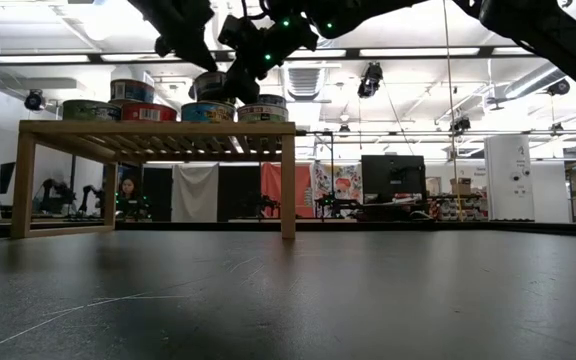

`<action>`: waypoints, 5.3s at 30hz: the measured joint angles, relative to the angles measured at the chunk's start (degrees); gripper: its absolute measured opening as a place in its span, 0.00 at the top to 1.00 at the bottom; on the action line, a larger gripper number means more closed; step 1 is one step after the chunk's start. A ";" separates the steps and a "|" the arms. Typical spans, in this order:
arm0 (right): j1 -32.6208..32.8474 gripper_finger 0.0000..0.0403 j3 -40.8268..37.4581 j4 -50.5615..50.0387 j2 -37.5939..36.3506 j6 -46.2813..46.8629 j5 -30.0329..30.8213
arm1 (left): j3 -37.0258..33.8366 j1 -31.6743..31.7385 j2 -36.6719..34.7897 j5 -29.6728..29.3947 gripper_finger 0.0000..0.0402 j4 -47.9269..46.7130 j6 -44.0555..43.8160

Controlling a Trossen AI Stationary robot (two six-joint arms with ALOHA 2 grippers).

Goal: Stack canned seafood by type on shelf
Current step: Stack the blue pink tuna can on top of the other blue pink tuna can on the shelf, then return to Home Position

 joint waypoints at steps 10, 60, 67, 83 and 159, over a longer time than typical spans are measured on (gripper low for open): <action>0.02 0.32 0.00 -1.18 -0.02 -1.86 1.62 | -0.04 0.00 1.55 -3.31 1.00 -0.14 -0.30; -1.88 0.41 0.00 -41.41 -19.29 27.57 -55.69 | 0.00 -16.41 -7.01 10.33 1.00 19.33 -10.51; -1.77 0.38 -0.06 -42.15 -20.62 27.30 -58.94 | -0.07 -23.01 -4.59 6.30 1.00 19.75 -11.24; -0.98 0.29 -3.97 -40.72 -28.62 27.78 -61.92 | -0.17 -23.49 -3.19 11.89 1.00 27.24 -11.35; -4.42 0.17 -106.47 29.77 -104.03 56.37 -41.64 | -64.87 -23.27 -69.80 13.92 1.00 60.28 -8.28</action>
